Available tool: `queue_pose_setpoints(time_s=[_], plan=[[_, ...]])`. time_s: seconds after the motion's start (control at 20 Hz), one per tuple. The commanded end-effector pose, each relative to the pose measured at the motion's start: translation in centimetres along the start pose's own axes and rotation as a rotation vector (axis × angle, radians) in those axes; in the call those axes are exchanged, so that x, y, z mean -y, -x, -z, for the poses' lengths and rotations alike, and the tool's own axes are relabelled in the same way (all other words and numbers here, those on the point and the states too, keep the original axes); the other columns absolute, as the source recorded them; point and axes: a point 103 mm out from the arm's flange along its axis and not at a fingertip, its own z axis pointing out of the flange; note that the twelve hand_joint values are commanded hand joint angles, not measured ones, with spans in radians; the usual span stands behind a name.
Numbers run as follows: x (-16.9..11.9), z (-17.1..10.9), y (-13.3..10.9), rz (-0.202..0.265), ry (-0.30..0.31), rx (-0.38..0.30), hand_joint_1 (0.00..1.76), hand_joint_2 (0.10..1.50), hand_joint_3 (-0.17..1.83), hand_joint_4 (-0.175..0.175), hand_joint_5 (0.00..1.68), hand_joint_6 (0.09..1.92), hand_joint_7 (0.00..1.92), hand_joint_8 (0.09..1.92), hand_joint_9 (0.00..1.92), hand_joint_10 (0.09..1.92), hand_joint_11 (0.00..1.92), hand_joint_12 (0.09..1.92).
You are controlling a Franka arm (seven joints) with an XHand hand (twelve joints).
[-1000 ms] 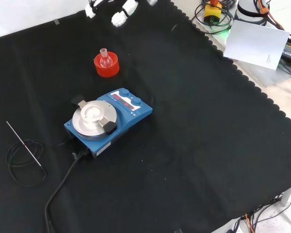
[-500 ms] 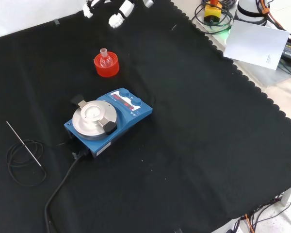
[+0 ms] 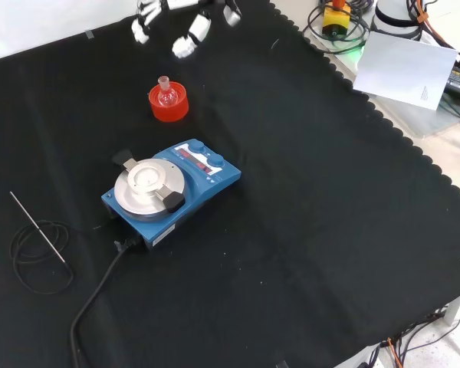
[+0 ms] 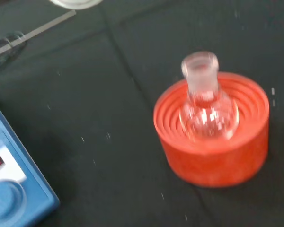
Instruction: Pick up the round-bottom flask.
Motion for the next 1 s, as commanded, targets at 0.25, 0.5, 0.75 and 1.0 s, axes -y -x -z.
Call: queue_pose_setpoints(time_s=[0.25,0.5,0.75,1.0], plan=[[-0.9,-6.5,1.7,-0.065,-0.032,-0.069,0.78,0.77,0.51,-0.054,0.53,0.09,0.23,0.55,0.34,0.66,0.00,1.15],[-0.8,-7.5,2.0,-0.082,-0.025,-0.079,0.84,0.70,0.59,-0.054,0.55,0.09,0.24,0.56,0.36,0.66,0.00,1.17],[-0.8,-8.3,1.9,-0.091,-0.001,-0.107,0.98,0.64,0.68,-0.055,0.62,0.09,0.27,0.57,0.40,0.66,0.00,1.22],[-1.3,-8.7,1.7,-0.093,0.006,-0.112,1.01,0.60,0.78,-0.057,0.69,0.09,0.29,0.58,0.43,0.65,0.00,1.26]])
